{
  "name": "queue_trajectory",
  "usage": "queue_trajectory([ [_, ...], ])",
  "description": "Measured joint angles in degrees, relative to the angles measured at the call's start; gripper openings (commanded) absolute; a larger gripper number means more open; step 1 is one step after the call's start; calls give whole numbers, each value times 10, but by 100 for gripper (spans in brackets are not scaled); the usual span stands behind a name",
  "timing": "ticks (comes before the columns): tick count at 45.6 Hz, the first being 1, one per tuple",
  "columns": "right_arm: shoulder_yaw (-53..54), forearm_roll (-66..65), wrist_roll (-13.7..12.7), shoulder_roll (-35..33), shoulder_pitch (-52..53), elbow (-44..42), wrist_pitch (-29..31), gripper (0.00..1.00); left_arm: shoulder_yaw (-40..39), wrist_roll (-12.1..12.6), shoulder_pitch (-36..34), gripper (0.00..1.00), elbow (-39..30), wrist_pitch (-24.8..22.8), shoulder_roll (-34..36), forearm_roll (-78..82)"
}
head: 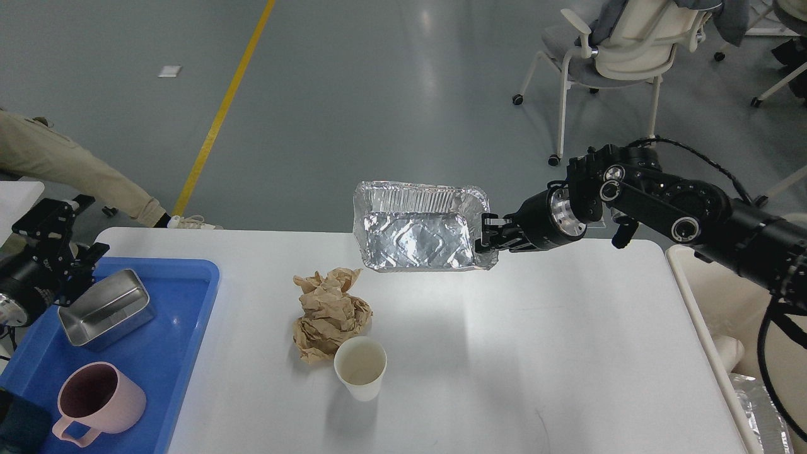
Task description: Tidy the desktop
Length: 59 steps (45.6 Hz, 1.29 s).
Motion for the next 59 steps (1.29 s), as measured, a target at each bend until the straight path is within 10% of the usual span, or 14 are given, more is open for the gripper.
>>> queue_trajectory([
  [29,0,0,1,7,-3,-7,-6,0,129,-9,4,97,-182,35,325,64],
  [59,3,1,1,10,4,-8,-10,0,129,-14,1,97,-130,24,275,24],
])
